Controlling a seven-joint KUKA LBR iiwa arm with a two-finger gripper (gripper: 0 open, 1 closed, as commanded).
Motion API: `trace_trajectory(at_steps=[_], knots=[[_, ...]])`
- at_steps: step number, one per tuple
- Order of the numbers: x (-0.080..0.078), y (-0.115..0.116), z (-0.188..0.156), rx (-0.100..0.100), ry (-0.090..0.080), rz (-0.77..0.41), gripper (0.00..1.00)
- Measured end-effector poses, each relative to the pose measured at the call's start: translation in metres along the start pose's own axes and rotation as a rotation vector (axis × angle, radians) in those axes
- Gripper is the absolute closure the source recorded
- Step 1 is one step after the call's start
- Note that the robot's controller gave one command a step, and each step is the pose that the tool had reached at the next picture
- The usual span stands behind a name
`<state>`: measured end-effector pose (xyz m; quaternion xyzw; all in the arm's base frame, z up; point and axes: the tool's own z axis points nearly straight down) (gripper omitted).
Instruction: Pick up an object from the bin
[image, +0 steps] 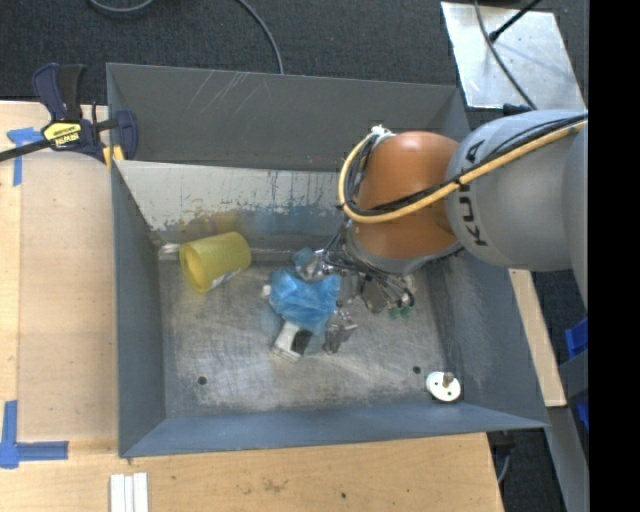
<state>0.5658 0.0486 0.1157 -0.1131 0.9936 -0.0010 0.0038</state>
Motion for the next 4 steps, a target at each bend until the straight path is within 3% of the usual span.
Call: trace_trajectory(at_steps=[1, 2, 3, 4], knots=[[-0.053, -0.049, 0.037, -0.006, -0.011, -0.159, 1.00], [-0.053, -0.049, 0.037, -0.006, -0.011, -0.158, 1.00], [-0.047, -0.054, -0.008, -0.005, 0.007, -0.156, 1.00], [-0.051, -0.059, -0.116, -0.003, 0.003, -0.118, 1.00]])
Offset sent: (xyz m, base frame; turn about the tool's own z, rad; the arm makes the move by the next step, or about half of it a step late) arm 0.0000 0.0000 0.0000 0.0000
